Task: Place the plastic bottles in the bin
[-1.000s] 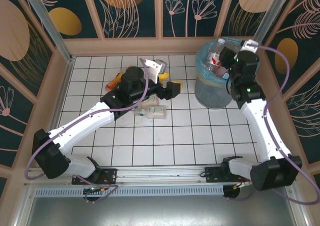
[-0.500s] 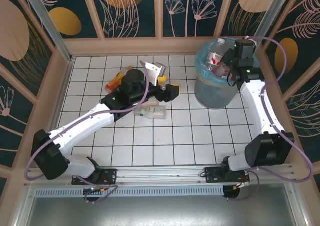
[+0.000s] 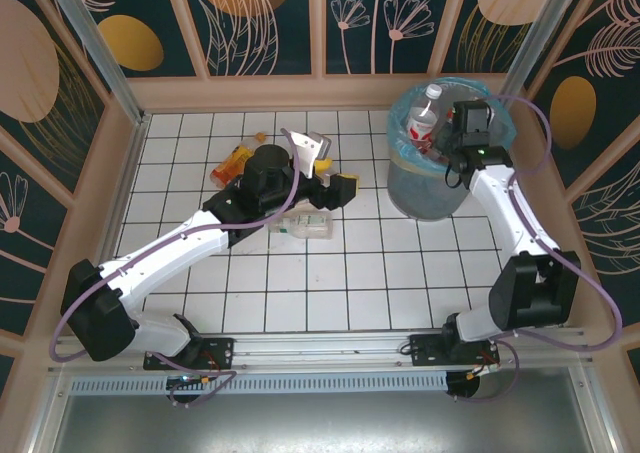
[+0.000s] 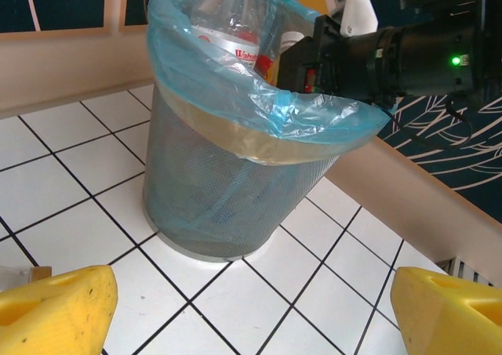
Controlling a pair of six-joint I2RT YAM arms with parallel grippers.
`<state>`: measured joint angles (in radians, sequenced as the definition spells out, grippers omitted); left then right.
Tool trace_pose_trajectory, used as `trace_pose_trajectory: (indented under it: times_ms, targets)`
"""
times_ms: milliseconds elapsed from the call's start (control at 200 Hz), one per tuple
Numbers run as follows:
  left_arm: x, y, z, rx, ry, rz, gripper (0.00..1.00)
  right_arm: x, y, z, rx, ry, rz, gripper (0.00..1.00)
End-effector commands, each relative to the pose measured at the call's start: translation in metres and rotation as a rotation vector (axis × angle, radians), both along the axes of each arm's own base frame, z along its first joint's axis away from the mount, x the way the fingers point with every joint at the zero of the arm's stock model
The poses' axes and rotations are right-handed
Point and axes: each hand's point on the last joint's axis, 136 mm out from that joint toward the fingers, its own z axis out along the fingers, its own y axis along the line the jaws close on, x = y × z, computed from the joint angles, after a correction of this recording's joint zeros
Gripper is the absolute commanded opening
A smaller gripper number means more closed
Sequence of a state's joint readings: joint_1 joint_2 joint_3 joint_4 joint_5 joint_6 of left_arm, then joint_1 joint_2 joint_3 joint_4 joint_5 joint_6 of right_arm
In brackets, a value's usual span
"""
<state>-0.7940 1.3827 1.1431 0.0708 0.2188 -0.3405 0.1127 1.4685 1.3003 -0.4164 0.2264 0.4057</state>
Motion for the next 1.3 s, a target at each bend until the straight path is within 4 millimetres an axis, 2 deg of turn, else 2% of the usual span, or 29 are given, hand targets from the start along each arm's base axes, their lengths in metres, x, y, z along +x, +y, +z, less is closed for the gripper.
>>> trace_pose_trajectory:
  times_ms: [0, 85, 165, 420, 761, 926, 1021, 1086, 1146, 1296]
  targets:
    - [-0.002, 0.004, 0.004, -0.006, -0.028, 0.011, 0.9, -0.006, 0.003, -0.018, -0.031, 0.11, 0.011, 0.01]
    - [-0.001, 0.004, 0.003, -0.005, -0.029, 0.014, 0.9, -0.002, 0.003, -0.007, -0.05, 0.093, 0.023, 0.01]
    - [0.0, 0.004, 0.001, -0.001, -0.029, 0.019, 0.9, 0.002, 0.005, -0.008, -0.068, 0.108, 0.04, 0.02]
    - [-0.001, 0.008, -0.004, 0.004, -0.019, 0.03, 0.9, -0.006, 0.01, -0.058, -0.062, 0.242, 0.074, 0.02]
    - [0.001, 0.008, -0.011, 0.004, -0.011, 0.04, 0.9, 0.0, 0.006, -0.071, -0.114, 0.297, 0.105, 0.03]
    - [0.0, 0.009, -0.016, 0.007, 0.0, 0.045, 0.9, -0.002, 0.009, -0.103, -0.097, 0.362, 0.126, 0.02]
    - [0.0, 0.013, -0.017, 0.008, 0.0, 0.057, 0.9, -0.003, 0.01, -0.112, -0.089, 0.395, 0.132, 0.02]
    - [0.0, 0.014, -0.016, 0.007, 0.0, 0.064, 0.9, -0.002, 0.011, -0.104, -0.087, 0.386, 0.136, 0.03]
    - [-0.001, 0.015, -0.016, 0.007, -0.001, 0.064, 0.9, 0.002, 0.013, -0.088, -0.077, 0.36, 0.138, 0.05]
    - [0.002, 0.014, -0.009, 0.009, -0.016, 0.067, 0.91, 0.018, 0.019, -0.01, -0.053, 0.198, 0.129, 0.18]
